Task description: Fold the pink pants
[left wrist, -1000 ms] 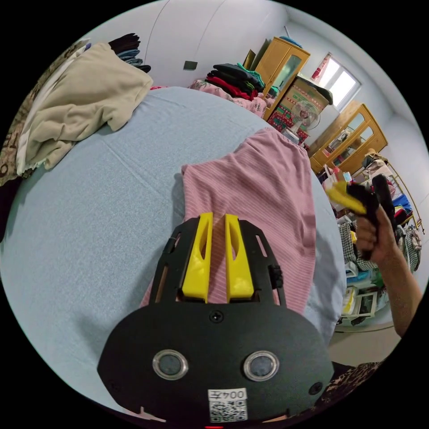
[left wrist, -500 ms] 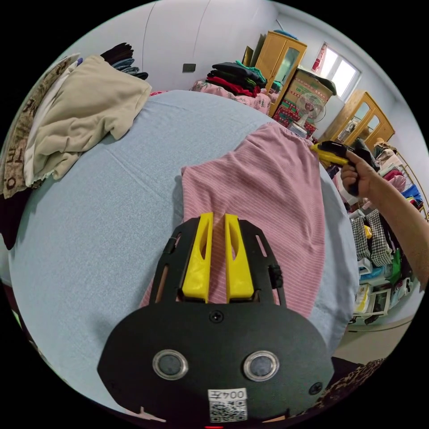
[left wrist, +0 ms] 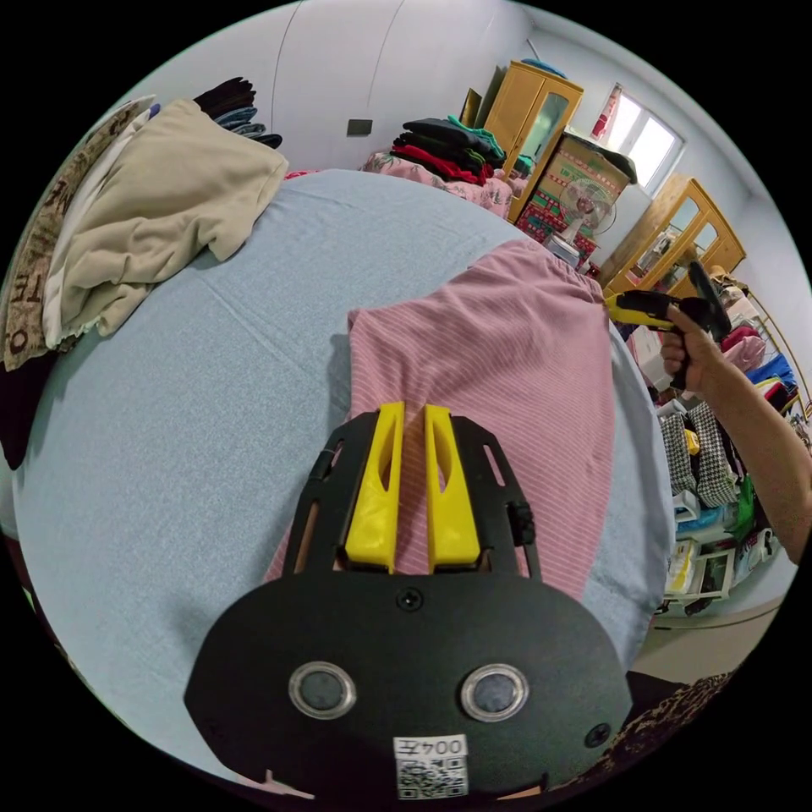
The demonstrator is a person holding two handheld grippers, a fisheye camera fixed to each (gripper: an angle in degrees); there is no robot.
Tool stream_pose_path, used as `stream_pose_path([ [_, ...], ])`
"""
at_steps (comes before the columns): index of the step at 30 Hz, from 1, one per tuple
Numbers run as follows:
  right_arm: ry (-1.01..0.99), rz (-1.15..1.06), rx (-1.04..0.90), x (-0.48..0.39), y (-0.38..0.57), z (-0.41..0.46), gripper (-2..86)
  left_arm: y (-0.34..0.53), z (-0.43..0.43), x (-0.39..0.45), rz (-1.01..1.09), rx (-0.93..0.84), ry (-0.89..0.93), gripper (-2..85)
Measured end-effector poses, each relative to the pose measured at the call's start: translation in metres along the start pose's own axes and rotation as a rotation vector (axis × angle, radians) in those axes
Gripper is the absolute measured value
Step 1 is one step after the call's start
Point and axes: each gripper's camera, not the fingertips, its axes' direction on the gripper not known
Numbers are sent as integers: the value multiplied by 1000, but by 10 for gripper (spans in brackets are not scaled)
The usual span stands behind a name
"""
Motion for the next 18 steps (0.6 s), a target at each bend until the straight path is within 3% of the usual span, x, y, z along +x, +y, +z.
stream_pose_path([
  [3,71,-39,119,-14,-11,-25,74,2,0,3,4,0,-8,9],
  [5,-35,-106,133,-29,-30,-29,82,3,0,5,5,0,-10,9],
  [11,-198,-225,-153,-61,-83,22,101,5,0,8,4,0,-11,8],
  [18,-223,-183,-309,-70,-110,49,111,5,-2,9,5,1,-14,9],
])
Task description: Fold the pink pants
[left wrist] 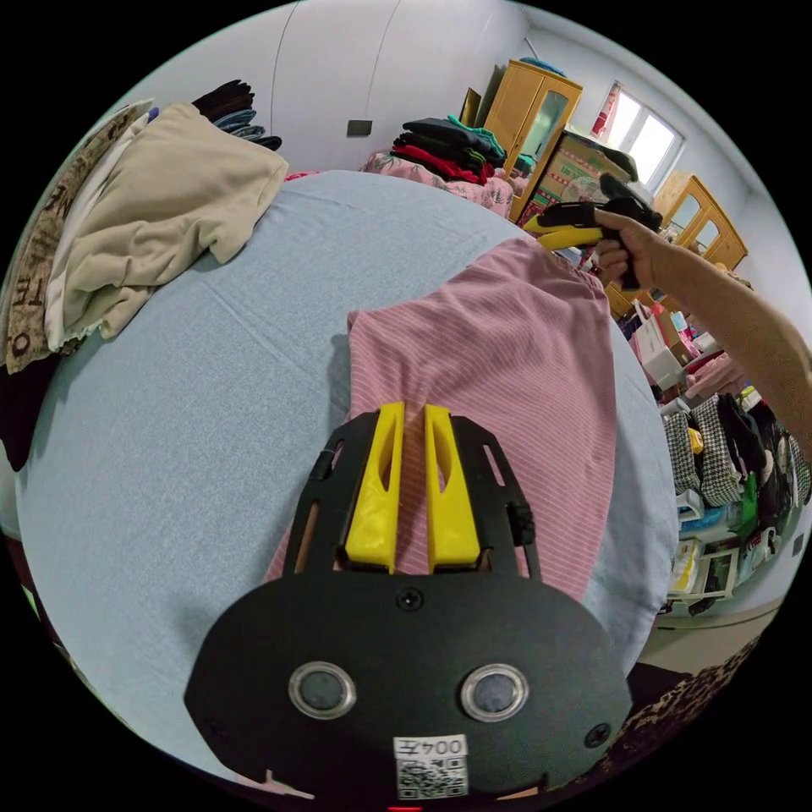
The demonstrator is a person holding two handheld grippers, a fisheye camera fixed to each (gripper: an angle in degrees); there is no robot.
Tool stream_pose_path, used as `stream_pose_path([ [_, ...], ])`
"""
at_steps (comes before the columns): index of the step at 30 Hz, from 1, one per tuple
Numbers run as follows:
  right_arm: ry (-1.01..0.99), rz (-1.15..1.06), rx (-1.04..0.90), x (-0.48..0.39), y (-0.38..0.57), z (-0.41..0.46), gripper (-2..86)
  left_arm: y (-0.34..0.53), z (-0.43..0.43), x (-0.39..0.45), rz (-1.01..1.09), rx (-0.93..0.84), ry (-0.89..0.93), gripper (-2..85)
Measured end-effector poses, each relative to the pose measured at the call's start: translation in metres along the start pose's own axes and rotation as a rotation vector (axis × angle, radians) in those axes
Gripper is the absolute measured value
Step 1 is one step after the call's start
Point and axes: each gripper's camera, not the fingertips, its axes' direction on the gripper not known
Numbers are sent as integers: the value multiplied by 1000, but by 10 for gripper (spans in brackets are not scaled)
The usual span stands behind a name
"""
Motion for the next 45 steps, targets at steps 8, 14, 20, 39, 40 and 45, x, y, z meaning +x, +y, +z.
stream_pose_path([
  [8,118,-41,-71,-15,8,26,55,-3,-3,-4,-2,0,3,9],
  [14,116,57,73,12,28,43,45,-6,-6,-10,-8,0,12,9],
  [20,127,-17,337,1,80,35,96,-10,-11,-16,-8,0,11,10],
  [39,426,-480,202,-125,300,265,134,-28,-29,-54,-16,2,46,37],
  [40,449,-494,213,-126,304,275,133,-30,-32,-59,-14,1,77,46],
  [45,458,-501,212,-121,313,303,134,-37,-69,-88,-26,58,122,87],
])
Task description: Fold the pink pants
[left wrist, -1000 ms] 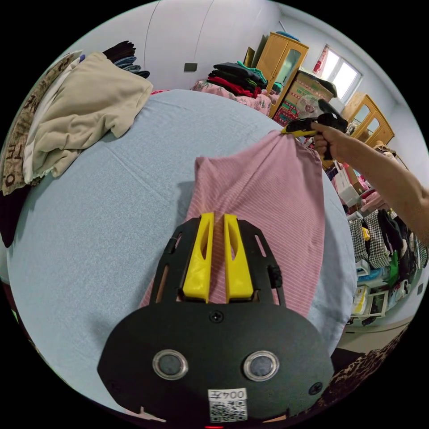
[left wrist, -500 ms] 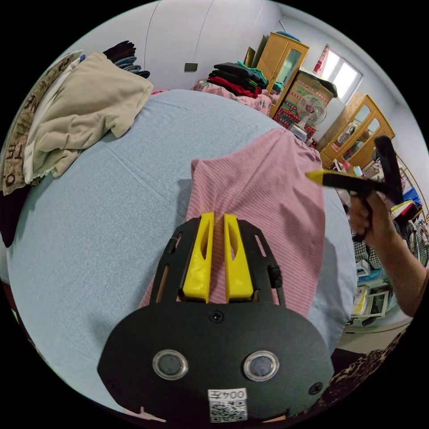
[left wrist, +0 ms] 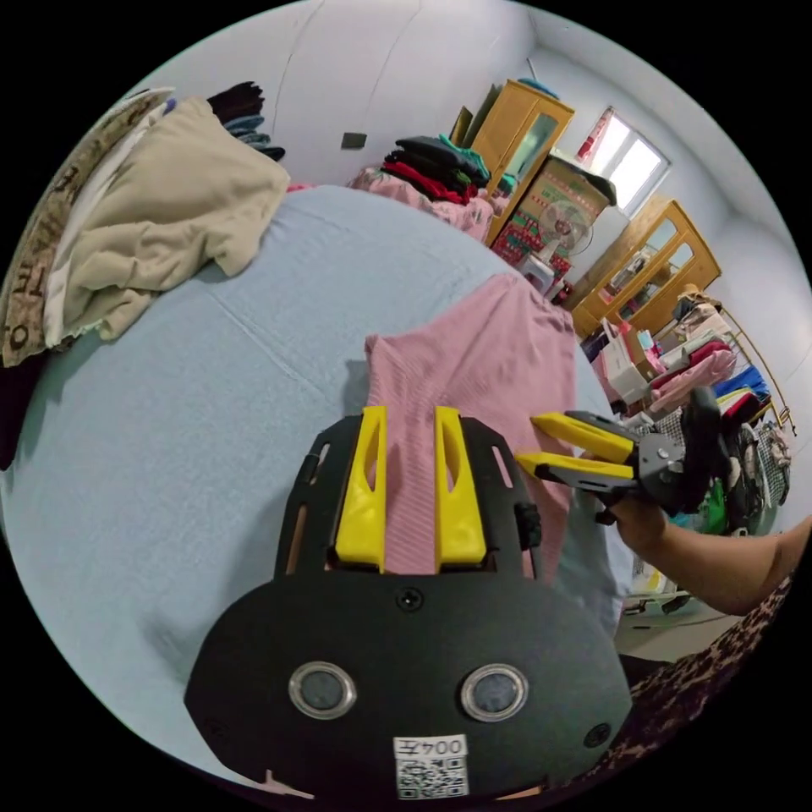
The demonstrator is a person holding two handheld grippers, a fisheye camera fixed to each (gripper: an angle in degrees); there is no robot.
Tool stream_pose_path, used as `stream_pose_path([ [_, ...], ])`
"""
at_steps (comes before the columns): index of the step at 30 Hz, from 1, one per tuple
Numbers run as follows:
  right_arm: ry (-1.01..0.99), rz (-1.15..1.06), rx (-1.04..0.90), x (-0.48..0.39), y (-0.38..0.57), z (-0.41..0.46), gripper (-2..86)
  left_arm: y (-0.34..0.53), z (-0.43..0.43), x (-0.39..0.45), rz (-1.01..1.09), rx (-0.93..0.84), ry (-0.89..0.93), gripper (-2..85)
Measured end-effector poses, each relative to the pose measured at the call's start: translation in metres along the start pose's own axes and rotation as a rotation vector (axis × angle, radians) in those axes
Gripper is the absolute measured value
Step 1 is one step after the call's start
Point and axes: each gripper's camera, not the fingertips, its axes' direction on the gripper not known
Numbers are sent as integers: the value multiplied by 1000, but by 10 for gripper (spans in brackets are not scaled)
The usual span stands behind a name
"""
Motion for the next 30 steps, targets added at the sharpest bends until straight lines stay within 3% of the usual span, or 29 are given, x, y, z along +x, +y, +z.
stream_pose_path([
  [5,-3,-5,0,-12,13,27,135,-40,-1,-48,-57,-53,95,101],
  [8,-2,-5,0,-17,20,41,135,-66,18,-54,-17,-125,172,60],
  [12,0,1,1,-21,28,57,134,-85,28,-61,25,-195,65,22],
  [14,0,7,1,-22,33,67,133,-86,14,-79,16,-181,111,15],
  [21,-6,14,2,-25,44,93,128,-36,-34,-115,57,-217,311,44],
  [30,-5,17,2,-25,55,123,114,16,-35,-118,9,-231,266,41],
])
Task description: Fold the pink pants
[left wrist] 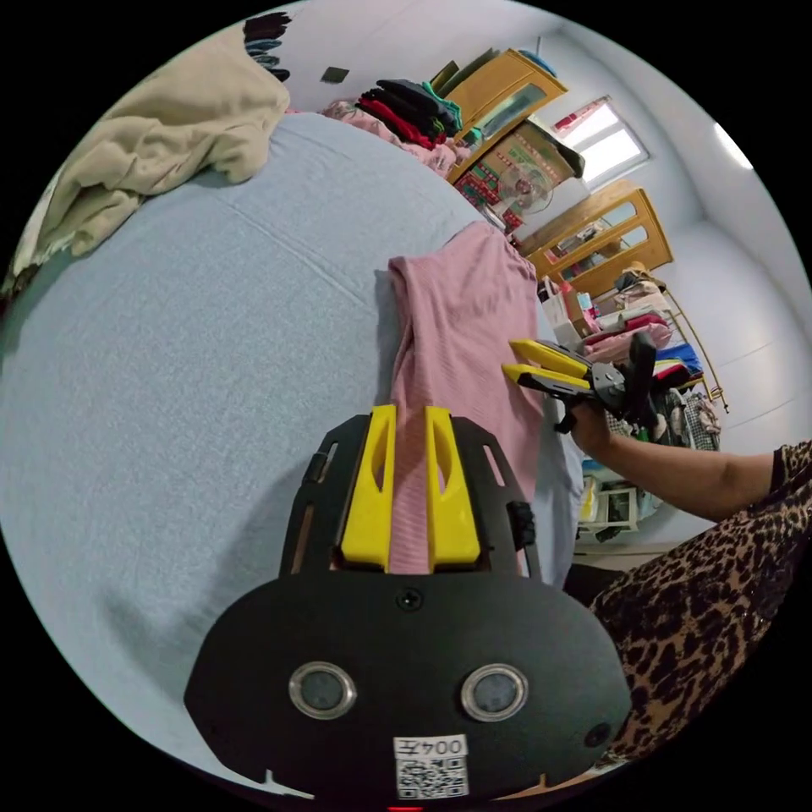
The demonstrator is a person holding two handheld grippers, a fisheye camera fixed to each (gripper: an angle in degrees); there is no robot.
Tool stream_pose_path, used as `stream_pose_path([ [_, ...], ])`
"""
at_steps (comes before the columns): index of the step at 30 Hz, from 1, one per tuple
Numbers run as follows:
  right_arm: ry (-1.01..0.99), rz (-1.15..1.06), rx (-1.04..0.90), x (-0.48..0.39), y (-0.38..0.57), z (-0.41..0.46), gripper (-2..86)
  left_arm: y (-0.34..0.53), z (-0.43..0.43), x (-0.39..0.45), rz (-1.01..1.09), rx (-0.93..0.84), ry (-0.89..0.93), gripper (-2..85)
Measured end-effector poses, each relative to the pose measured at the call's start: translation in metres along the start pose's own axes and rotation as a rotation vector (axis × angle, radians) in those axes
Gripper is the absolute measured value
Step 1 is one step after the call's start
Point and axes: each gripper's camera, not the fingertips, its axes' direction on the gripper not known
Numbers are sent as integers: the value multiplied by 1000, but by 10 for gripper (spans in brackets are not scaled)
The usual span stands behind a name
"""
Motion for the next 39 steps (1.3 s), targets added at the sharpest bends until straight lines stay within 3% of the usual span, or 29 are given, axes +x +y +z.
stream_pose_path([
  [9,2,10,1,6,8,24,105,23,-7,58,146,122,-236,8],
  [14,2,14,1,10,11,35,115,17,-11,31,54,142,-319,7],
  [22,3,20,2,18,14,48,121,-3,-23,-15,22,130,-225,5],
  [26,3,21,2,22,15,53,121,-21,4,-13,181,-37,-236,9],
  [32,4,23,3,28,16,59,121,-26,-12,-3,289,14,-79,22],
  [39,5,25,3,35,16,63,121,-23,-9,-2,245,29,-62,35],
])
